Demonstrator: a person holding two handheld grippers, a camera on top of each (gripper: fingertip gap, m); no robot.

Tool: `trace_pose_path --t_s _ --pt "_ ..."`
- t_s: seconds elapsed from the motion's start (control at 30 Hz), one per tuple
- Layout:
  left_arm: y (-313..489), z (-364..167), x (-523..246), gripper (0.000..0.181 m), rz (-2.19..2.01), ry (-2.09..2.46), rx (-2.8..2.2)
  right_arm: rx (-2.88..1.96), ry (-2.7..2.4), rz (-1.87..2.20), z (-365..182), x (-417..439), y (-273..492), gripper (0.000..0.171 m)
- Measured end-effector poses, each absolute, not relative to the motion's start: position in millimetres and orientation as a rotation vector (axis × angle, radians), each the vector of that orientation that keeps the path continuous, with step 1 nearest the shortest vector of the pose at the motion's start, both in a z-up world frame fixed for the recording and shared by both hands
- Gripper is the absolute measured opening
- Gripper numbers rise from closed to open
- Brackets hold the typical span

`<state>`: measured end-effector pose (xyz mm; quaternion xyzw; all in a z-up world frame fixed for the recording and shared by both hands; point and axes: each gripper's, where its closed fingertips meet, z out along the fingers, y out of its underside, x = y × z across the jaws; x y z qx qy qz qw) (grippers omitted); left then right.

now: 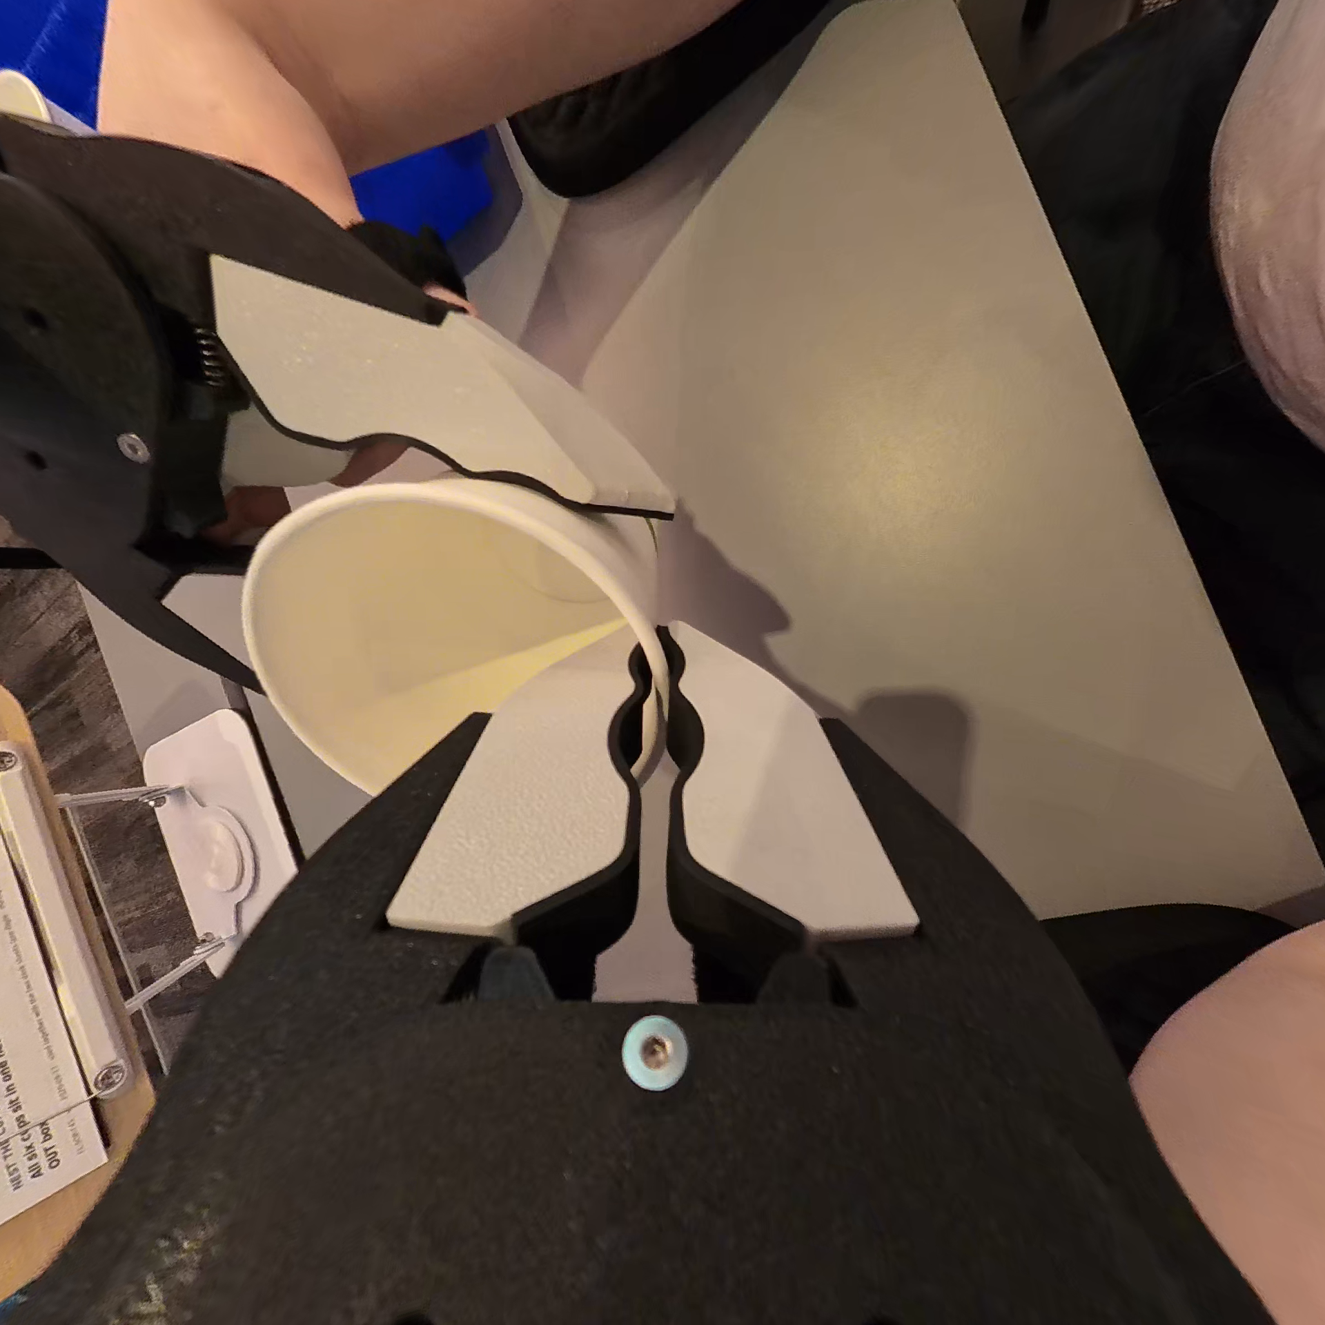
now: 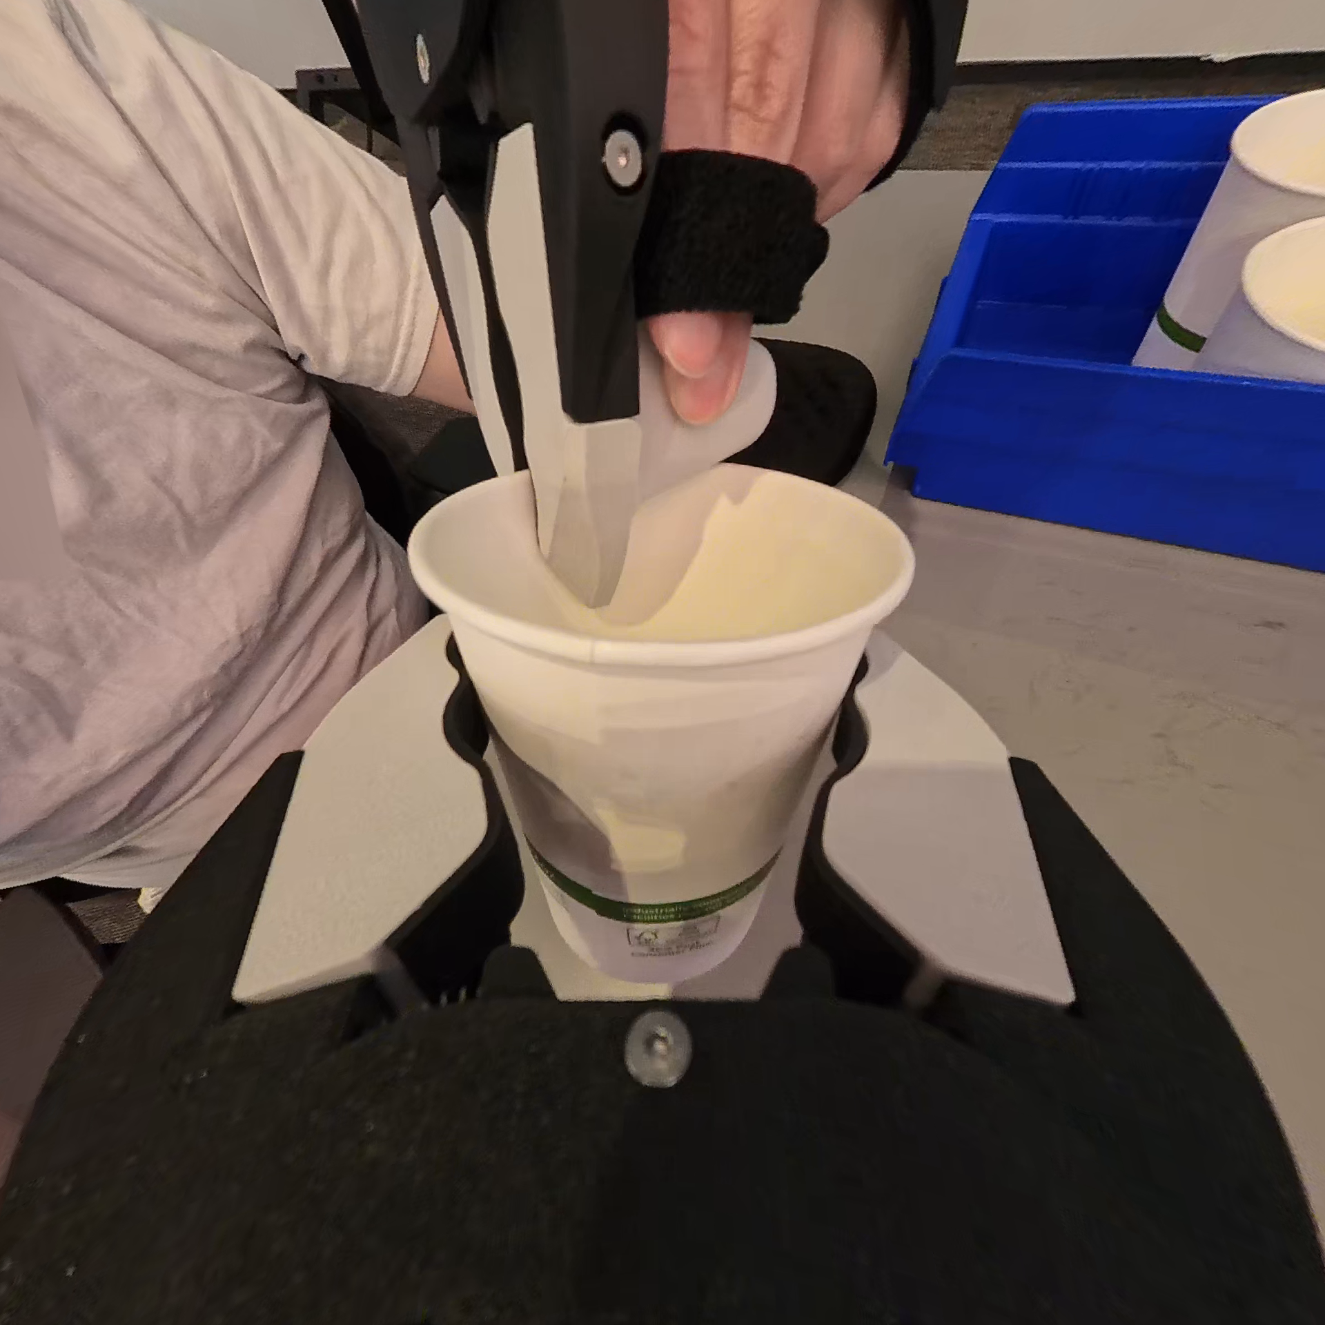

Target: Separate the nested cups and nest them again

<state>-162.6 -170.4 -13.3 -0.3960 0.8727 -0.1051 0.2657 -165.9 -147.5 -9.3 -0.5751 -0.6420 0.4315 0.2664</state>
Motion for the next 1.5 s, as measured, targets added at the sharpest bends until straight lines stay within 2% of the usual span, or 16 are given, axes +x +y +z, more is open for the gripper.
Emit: trace_pose_path --t_s 0.13,0.27,0.37,0.5,0.63,0.73,0.8,0.87,0.97,1.23,1.5 --pt "-170 -13 -161 0.003 -0.292 2.334 -1.1 -1.566 -1.751 1.168 -12 -165 -149 0.094" --pt "-159 0 -154 0.048 -0.291 2.206 -1.142 -1.554 -1.718 1.183 -8 -165 -144 0.094" --pt "-154 18 -157 0.06 -0.327 2.117 -1.128 -1.557 -1.675 1.17 -4 -160 -136 0.094" --pt "-148 55 -168 0.064 -0.387 1.943 -1.09 -1.599 -1.579 1.057 10 -129 -113 0.094" --pt "-145 85 -181 0.061 -0.418 1.805 -1.049 -1.56 -1.175 0.808 70 -46 -63 0.094" --pt "-144 95 -187 0.058 -0.4 1.754 -1.041 -1.389 -0.6 0.485 135 71 -21 0.094" --pt "-145 97 -188 0.058 -0.383 1.754 -1.033 -1.287 -0.281 0.271 147 154 -14 0.093" --pt "-147 95 -187 0.058 -0.367 1.763 -1.027 -1.272 -0.094 0.175 131 210 -11 0.093" --pt "-148 91 -184 0.058 -0.348 1.784 -1.024 -1.36 -0.031 0.152 93 239 4 0.093" --pt "-144 81 -181 0.057 -0.302 1.818 -1.049 -1.486 -0.032 0.091 41 244 32 0.094" --pt "-145 76 -181 0.056 -0.295 1.844 -1.049 -1.597 -0.035 0.078 20 248 37 0.094"
